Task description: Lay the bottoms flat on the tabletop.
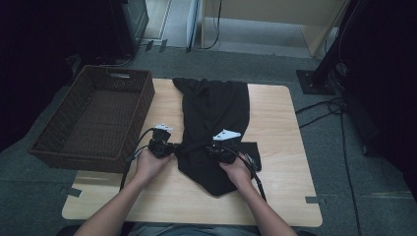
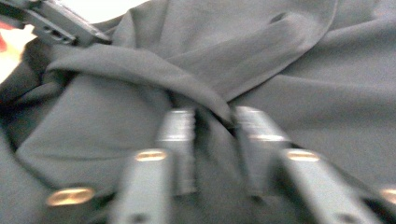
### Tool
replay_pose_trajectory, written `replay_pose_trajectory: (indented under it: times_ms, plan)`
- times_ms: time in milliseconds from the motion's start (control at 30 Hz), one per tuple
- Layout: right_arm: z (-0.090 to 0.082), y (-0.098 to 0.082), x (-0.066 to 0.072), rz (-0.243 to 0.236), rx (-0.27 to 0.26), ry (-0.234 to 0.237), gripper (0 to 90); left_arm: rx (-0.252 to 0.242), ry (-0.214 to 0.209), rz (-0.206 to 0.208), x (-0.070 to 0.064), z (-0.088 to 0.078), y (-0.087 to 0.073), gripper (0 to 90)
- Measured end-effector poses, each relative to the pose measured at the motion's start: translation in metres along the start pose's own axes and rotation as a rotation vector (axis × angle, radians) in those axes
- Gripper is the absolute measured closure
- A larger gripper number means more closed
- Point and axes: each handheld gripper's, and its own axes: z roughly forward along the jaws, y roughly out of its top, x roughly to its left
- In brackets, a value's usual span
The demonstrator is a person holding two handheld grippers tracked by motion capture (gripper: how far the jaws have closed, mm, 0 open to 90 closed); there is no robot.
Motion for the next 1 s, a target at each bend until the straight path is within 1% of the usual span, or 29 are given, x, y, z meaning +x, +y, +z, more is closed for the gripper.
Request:
replay_pose_trajectory:
  times_ms: [33, 67, 100, 200, 233, 267, 300, 367, 400, 433, 467, 500, 567, 600, 633, 667, 733, 767, 800, 867, 900, 967, 1000]
  plan:
    - [-0.002, 0.001, 0.000, 0.016, 0.014, 0.005, 84.7, 0.001, -0.001, -0.003, 0.001, 0.000, 0.000, 88.9]
    - [-0.006, 0.002, -0.001, 0.031, 0.028, 0.004, 85.7, 0.001, 0.000, -0.006, 0.002, -0.001, 0.000, 89.1]
    - [-0.011, 0.002, -0.003, 0.044, 0.030, 0.002, 85.9, -0.006, 0.002, -0.011, 0.003, -0.003, 0.000, 89.3]
    - [-0.034, 0.001, -0.013, 0.084, 0.001, -0.007, 85.8, -0.027, -0.001, -0.019, 0.006, -0.008, 0.002, 89.4]
    - [-0.042, 0.000, -0.017, 0.100, -0.010, -0.002, 85.8, -0.033, -0.013, -0.024, 0.005, -0.009, 0.003, 89.3]
    - [-0.049, -0.002, -0.020, 0.118, -0.017, 0.005, 85.8, -0.029, -0.017, -0.020, 0.005, -0.009, 0.004, 89.3]
    - [-0.055, -0.003, -0.022, 0.134, -0.019, 0.009, 85.8, -0.037, -0.018, -0.018, 0.003, -0.009, 0.005, 89.2]
    - [-0.065, -0.006, -0.020, 0.142, -0.028, 0.009, 86.0, -0.046, -0.026, -0.017, 0.000, -0.011, 0.006, 89.1]
    - [-0.070, -0.008, -0.018, 0.156, -0.037, 0.020, 86.2, -0.052, -0.023, -0.019, -0.001, -0.011, 0.006, 88.9]
    - [-0.075, -0.009, -0.015, 0.188, -0.054, 0.056, 86.4, -0.056, -0.018, -0.015, -0.001, -0.013, 0.006, 88.9]
    - [-0.081, -0.009, -0.011, 0.207, -0.068, 0.090, 86.4, -0.058, -0.018, -0.020, -0.001, -0.014, 0.006, 88.7]
    - [-0.084, -0.009, -0.005, 0.201, -0.074, 0.106, 86.4, -0.059, -0.018, -0.030, 0.001, -0.015, 0.006, 88.5]
    - [-0.088, -0.010, 0.010, 0.163, -0.067, 0.116, 86.3, -0.070, -0.009, -0.053, 0.003, -0.018, 0.005, 87.6]
    - [-0.088, -0.012, 0.018, 0.152, -0.059, 0.131, 86.2, -0.079, -0.003, -0.070, 0.005, -0.019, 0.005, 83.1]
    - [-0.086, -0.014, 0.025, 0.147, -0.052, 0.143, 86.2, -0.085, 0.005, -0.088, 0.006, -0.020, 0.005, 74.6]
    - [-0.084, -0.017, 0.032, 0.144, -0.040, 0.157, 86.2, -0.086, 0.005, -0.105, 0.007, -0.021, 0.006, 63.9]
    - [-0.078, -0.021, 0.046, 0.128, -0.016, 0.181, 85.9, -0.080, -0.013, -0.108, 0.006, -0.023, 0.006, 54.8]
    - [-0.075, -0.022, 0.051, 0.122, -0.004, 0.190, 85.8, -0.081, -0.026, -0.101, 0.003, -0.025, 0.006, 52.3]
    - [-0.071, -0.024, 0.060, 0.105, 0.012, 0.202, 85.7, -0.077, -0.039, -0.097, 0.000, -0.026, 0.005, 49.9]
    - [-0.067, -0.026, 0.073, 0.084, 0.036, 0.218, 85.6, -0.067, -0.043, -0.082, -0.005, -0.027, 0.003, 48.5]
    - [-0.065, -0.027, 0.077, 0.076, 0.041, 0.225, 85.5, -0.070, -0.044, -0.077, -0.007, -0.027, 0.001, 48.2]
    - [-0.062, -0.030, 0.090, 0.055, 0.053, 0.250, 84.6, -0.073, -0.048, -0.087, -0.007, -0.027, -0.001, 48.1]
    - [-0.060, -0.031, 0.095, 0.039, 0.055, 0.256, 81.9, -0.075, -0.059, -0.092, -0.008, -0.027, -0.001, 48.1]
